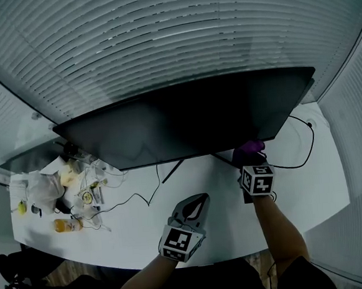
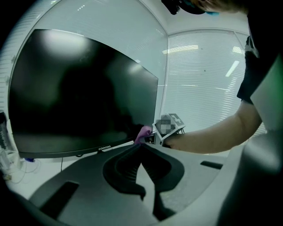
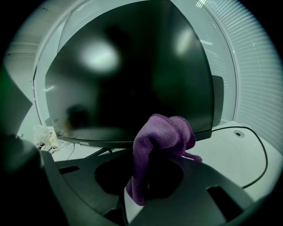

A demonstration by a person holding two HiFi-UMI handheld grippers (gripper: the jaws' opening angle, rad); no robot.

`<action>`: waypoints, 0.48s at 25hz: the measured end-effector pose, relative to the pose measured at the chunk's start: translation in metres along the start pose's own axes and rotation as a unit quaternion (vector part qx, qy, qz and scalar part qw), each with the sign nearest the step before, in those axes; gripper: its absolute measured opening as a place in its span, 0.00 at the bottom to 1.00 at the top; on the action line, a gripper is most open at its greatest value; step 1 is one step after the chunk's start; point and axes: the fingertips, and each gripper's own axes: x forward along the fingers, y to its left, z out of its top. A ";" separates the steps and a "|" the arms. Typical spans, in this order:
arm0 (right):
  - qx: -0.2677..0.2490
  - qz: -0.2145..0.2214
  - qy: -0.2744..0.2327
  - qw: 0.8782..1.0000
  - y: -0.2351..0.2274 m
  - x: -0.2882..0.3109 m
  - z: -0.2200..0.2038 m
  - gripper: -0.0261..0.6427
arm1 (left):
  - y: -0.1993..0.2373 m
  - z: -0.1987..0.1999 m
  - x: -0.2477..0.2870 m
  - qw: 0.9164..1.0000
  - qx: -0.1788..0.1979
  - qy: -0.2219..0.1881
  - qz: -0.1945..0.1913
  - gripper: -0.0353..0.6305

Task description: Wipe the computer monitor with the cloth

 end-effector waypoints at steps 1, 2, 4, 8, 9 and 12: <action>-0.001 0.003 0.001 1.000 0.010 0.003 -0.001 0.13 | 0.006 -0.001 -0.004 1.000 0.000 0.000 0.000 0.06; -0.003 0.007 0.002 1.000 0.021 0.006 -0.002 0.13 | 0.012 -0.003 -0.008 1.000 -0.001 0.000 0.000 0.06; -0.005 0.015 0.006 1.000 0.041 0.013 -0.005 0.13 | 0.023 -0.006 -0.015 1.000 -0.002 0.001 0.001 0.06; -0.014 0.031 0.017 0.999 0.081 0.022 -0.013 0.13 | 0.043 -0.011 -0.035 1.000 -0.010 0.002 0.009 0.06; -0.018 0.034 0.019 0.999 0.090 0.024 -0.015 0.13 | 0.048 -0.012 -0.041 1.000 -0.011 0.001 0.011 0.06; -0.025 0.040 0.023 0.999 0.114 0.031 -0.018 0.13 | 0.063 -0.016 -0.058 1.000 -0.016 -0.002 0.021 0.06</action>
